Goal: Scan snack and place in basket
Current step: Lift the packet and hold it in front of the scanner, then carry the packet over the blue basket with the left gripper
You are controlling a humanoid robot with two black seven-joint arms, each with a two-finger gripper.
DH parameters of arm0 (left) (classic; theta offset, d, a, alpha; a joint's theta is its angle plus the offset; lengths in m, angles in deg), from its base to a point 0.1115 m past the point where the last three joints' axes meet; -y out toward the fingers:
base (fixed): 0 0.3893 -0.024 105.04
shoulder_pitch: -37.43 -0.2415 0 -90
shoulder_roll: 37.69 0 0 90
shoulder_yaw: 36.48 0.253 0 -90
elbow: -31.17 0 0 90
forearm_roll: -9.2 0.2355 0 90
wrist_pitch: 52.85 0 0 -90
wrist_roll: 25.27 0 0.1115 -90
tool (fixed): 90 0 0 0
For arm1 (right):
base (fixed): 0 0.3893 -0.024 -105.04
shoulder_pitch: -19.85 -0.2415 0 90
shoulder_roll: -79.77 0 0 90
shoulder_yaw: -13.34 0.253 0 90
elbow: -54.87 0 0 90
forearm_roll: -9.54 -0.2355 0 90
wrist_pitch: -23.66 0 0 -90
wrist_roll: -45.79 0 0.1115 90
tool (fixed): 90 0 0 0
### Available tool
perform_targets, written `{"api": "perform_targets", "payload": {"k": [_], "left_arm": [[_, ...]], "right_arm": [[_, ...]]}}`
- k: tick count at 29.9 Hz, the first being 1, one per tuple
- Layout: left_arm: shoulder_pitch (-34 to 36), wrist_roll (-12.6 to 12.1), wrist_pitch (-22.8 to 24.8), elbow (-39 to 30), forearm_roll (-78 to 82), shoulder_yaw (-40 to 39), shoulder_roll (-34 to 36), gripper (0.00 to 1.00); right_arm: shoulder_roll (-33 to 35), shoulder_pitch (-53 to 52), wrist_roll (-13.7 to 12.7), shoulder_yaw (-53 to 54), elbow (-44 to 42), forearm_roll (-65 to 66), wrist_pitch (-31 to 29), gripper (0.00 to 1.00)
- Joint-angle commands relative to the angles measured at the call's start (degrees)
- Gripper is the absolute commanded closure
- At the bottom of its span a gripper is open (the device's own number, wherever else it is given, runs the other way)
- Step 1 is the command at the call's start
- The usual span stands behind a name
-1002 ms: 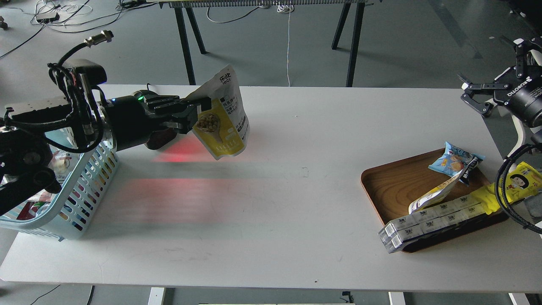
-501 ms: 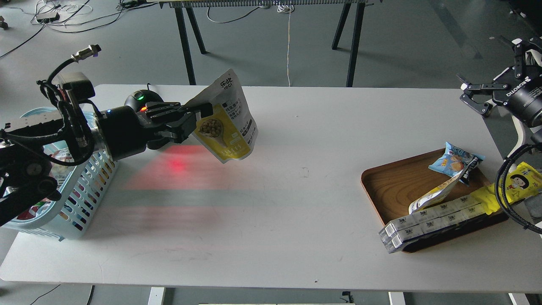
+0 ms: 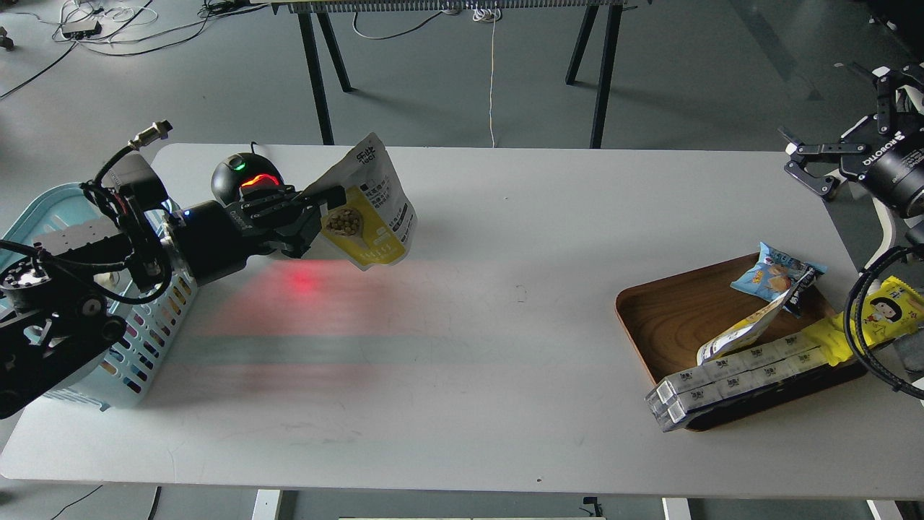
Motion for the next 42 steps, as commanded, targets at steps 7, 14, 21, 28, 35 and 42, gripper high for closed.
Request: {"api": "perform_targets", "payload": {"k": [7,14,21,28,35,42], "left_arm": [[0.87,0.04,-0.64,0.36,-0.34,-0.77,1.74,0.99],[1.31,0.04,-0.11,-2.36,-0.87,-3.58,10.25,0.99],[1.31,0.04,4.37,-4.56,-1.3,-9.56,19.57,0.99],[1.23,0.04,5.34,-4.56,-6.66,-9.48,31.17,0.99],[0.61,0.04,4.81,-4.47,-11.76,-6.58,39.61,0.99],[0.61,0.04,3.5,-4.12,-12.99,-0.35,41.91,0.99]], "right_arm": [[0.0,-0.09,-0.04,-0.09,0.0,0.01,0.04,0.04],[-0.08,-0.09,0.05,-0.09,0.0,0.45,0.04,0.04],[-0.52,-0.62,0.05,0.35,0.0,0.45,-0.05,0.04],[-0.61,-0.7,0.05,0.87,0.0,0.45,-0.31,0.04],[-0.61,-0.79,0.14,0.96,0.08,0.45,-0.4,0.04],[-0.87,-0.7,0.05,2.28,0.08,0.45,-0.66,0.04]]}}
